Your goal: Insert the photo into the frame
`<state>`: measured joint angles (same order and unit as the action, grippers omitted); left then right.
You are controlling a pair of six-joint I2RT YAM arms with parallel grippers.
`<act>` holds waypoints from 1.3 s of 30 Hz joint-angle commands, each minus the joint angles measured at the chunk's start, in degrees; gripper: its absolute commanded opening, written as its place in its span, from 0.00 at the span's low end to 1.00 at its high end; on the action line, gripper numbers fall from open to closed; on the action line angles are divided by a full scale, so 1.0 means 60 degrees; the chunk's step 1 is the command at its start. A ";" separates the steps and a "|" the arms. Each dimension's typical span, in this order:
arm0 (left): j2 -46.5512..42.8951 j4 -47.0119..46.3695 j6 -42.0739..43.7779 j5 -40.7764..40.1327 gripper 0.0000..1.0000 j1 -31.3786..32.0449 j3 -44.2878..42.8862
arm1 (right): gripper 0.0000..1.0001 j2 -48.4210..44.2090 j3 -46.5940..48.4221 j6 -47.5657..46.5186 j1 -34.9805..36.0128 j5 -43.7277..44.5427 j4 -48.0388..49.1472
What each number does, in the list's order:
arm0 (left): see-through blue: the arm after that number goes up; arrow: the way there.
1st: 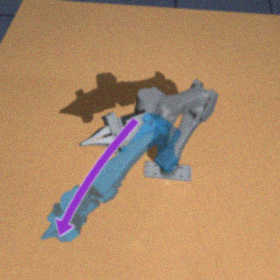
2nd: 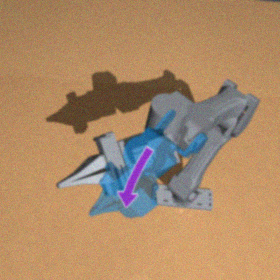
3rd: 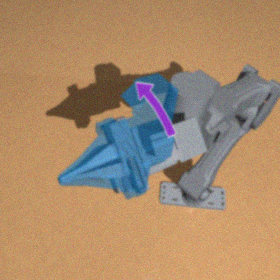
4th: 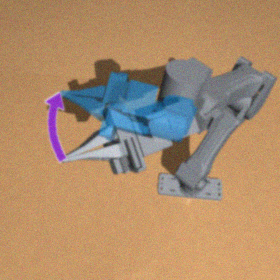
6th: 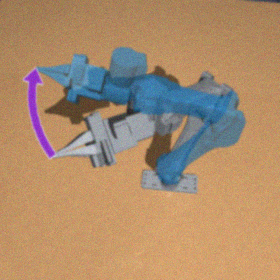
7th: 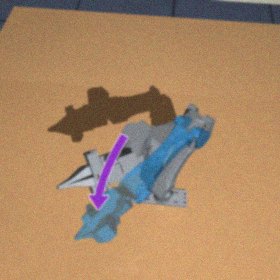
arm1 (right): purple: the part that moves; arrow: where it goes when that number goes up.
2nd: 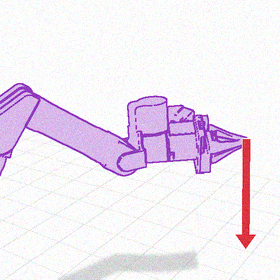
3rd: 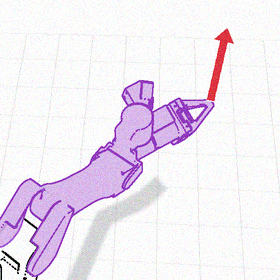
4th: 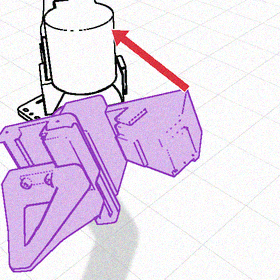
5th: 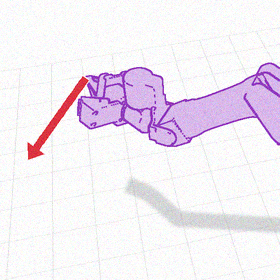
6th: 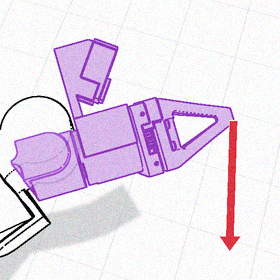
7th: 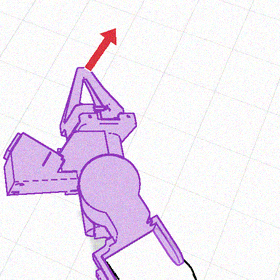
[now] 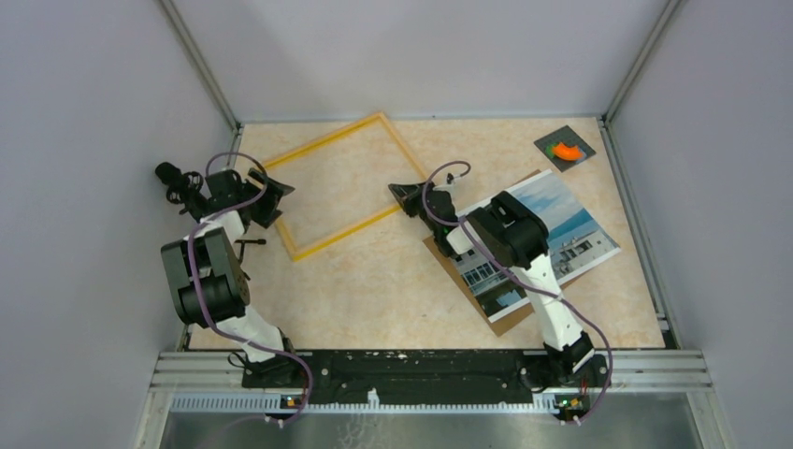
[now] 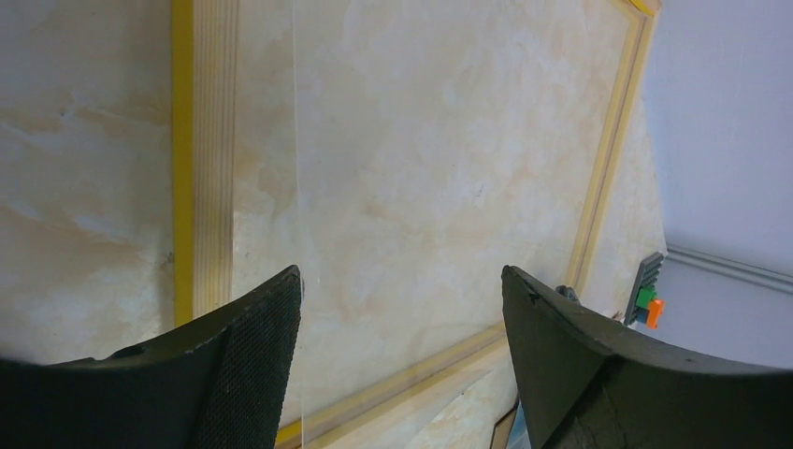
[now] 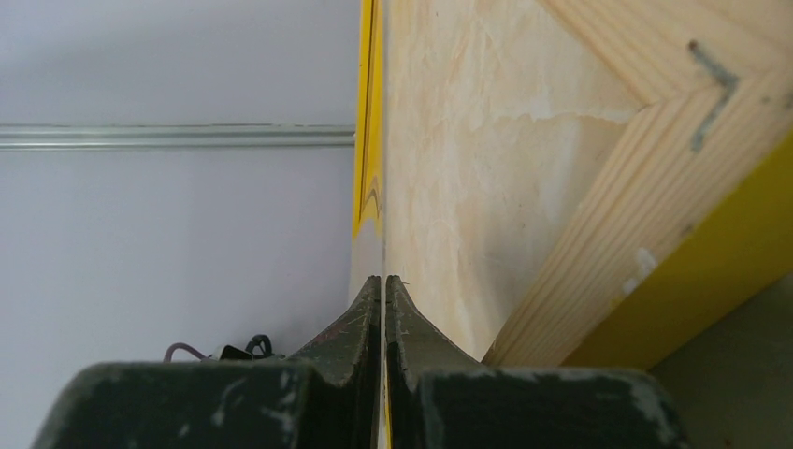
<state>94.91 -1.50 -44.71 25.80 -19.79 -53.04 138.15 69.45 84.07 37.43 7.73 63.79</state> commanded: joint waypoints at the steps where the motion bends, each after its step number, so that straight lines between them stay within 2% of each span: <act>1: -0.0637 -0.0361 0.0252 -0.0135 0.81 -0.0048 0.0059 | 0.00 -0.0155 0.0329 -0.0106 0.0319 0.0302 0.0157; 13: -0.0439 -0.0532 0.0262 0.0084 0.80 -0.0049 -0.0208 | 0.00 0.0204 0.0775 -0.0162 0.0408 0.0456 0.0434; 19: -0.1061 -0.1235 0.0216 0.0353 0.79 -0.0061 0.0163 | 0.00 0.0249 0.0709 0.0009 0.0412 0.0404 0.0933; 26: -0.1828 -0.1417 0.0272 -0.0060 0.79 -0.0068 0.0468 | 0.00 -0.0061 0.0351 0.0039 0.0412 0.0411 0.1456; 39: -0.1291 -0.1386 0.0011 -0.0137 0.79 -0.0108 0.0302 | 0.00 0.0345 0.0997 0.0048 0.0460 0.0476 0.0849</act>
<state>86.15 -6.96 -43.97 25.02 -20.12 -50.52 139.31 72.18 84.20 39.00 10.02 67.22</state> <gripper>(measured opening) 0.789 0.003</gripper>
